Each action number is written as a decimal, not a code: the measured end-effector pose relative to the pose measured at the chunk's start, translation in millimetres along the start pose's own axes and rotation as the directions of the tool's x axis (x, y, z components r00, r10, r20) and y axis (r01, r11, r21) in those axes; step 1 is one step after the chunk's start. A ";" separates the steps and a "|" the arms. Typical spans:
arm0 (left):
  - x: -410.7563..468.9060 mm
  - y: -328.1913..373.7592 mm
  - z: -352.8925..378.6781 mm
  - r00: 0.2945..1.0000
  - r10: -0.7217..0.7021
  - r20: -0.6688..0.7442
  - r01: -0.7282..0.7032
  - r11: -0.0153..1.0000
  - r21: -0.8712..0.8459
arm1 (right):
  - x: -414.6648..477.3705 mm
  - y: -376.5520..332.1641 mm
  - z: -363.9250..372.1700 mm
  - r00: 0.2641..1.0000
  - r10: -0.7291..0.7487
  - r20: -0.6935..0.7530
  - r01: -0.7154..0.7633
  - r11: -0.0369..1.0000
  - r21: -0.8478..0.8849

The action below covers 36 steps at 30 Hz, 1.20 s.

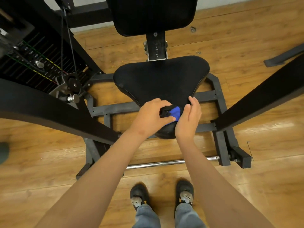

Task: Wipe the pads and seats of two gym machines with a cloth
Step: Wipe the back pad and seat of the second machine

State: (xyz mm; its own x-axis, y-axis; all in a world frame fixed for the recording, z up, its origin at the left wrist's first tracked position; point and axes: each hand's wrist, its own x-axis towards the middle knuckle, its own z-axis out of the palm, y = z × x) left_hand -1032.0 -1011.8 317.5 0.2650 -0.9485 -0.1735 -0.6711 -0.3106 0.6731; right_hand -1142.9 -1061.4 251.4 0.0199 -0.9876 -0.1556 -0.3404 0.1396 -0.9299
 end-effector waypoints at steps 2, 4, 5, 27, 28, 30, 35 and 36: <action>9.1 7.7 6.9 1.000 0.007 -0.020 -0.007 1.000 0.027 | -0.8 3.0 -4.8 0.998 -0.011 0.054 0.012 1.000 -0.015; 18.8 9.5 10.4 0.998 0.014 -0.059 -0.011 0.999 0.049 | -3.7 7.5 -11.6 0.994 -0.030 0.108 0.035 0.998 -0.051; 23.5 8.8 11.1 0.997 0.022 -0.079 -0.016 0.998 0.067 | -4.9 9.3 -14.8 0.990 -0.041 0.138 0.051 0.996 -0.074; -78.3 36.8 -31.1 0.765 -0.530 -0.365 0.519 0.844 -0.138 | -24.5 -91.9 -96.5 0.780 -0.259 0.570 0.572 0.663 -0.483; -88.1 45.1 -33.7 0.775 -0.516 -0.366 0.505 0.853 -0.132 | -30.3 -100.3 -100.6 0.759 -0.269 0.594 0.602 0.639 -0.479; -104.2 58.6 -40.4 0.803 -0.480 -0.352 0.479 0.872 -0.098 | -41.5 -115.2 -106.7 0.690 -0.290 0.663 0.680 0.572 -0.459; -131.0 91.9 -74.8 0.796 -0.432 -0.423 0.431 0.896 -0.104 | -56.4 -163.4 -113.0 0.523 -0.361 0.772 0.838 0.381 -0.390; -139.5 97.6 -81.1 0.766 -0.459 -0.451 0.445 0.884 -0.143 | -62.1 -172.8 -113.2 0.515 -0.372 0.772 0.845 0.371 -0.384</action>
State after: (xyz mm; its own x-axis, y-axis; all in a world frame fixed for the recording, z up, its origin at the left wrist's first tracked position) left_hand -1078.3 -904.8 465.7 0.8230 -0.5558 -0.1174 -0.3762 -0.6881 0.6204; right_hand -1191.8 -1032.3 459.6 0.8630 -0.5051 0.0085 -0.4709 -0.8105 -0.3483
